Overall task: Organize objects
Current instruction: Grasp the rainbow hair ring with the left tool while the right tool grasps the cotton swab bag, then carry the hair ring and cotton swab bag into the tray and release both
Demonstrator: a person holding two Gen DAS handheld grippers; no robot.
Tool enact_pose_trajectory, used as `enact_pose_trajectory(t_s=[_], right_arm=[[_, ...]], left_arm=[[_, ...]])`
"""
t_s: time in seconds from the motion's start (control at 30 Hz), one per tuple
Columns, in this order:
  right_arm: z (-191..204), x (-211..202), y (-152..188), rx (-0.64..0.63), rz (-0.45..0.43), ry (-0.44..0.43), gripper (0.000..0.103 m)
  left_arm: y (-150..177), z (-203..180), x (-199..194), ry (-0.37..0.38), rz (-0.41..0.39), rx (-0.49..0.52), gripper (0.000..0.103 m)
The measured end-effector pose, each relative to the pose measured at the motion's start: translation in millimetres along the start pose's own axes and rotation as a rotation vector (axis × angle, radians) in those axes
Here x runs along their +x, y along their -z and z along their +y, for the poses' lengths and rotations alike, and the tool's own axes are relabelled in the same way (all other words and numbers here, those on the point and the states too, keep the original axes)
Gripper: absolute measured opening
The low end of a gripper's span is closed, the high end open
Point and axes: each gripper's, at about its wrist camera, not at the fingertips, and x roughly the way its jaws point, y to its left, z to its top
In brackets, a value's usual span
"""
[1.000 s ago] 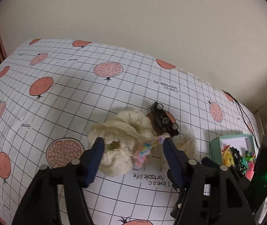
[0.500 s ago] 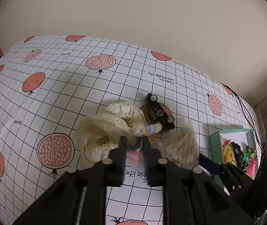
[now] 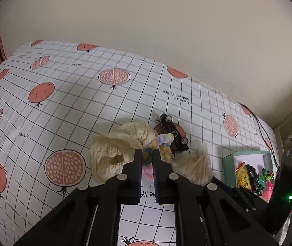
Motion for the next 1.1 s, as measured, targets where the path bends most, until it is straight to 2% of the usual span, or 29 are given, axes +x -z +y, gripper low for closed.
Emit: enact_pose_trajectory(t_s=[0.67,0.9,1.1], right_arm=[[-9,-50,-9,0.015,-0.081,-0.010,0.058],[-30,-77,-10,0.042,-0.110,0.009,0.058],[-57,-105,-9,0.069,-0.141,0.038,0.058]], left_arm=[[-14,4,-42,0.009,-0.084,-0.030,0.010],[-12,-15,-61,0.015,-0.122,0.004,0.010],[-7,-46,-73,0.050,-0.139,0.041,0.010]])
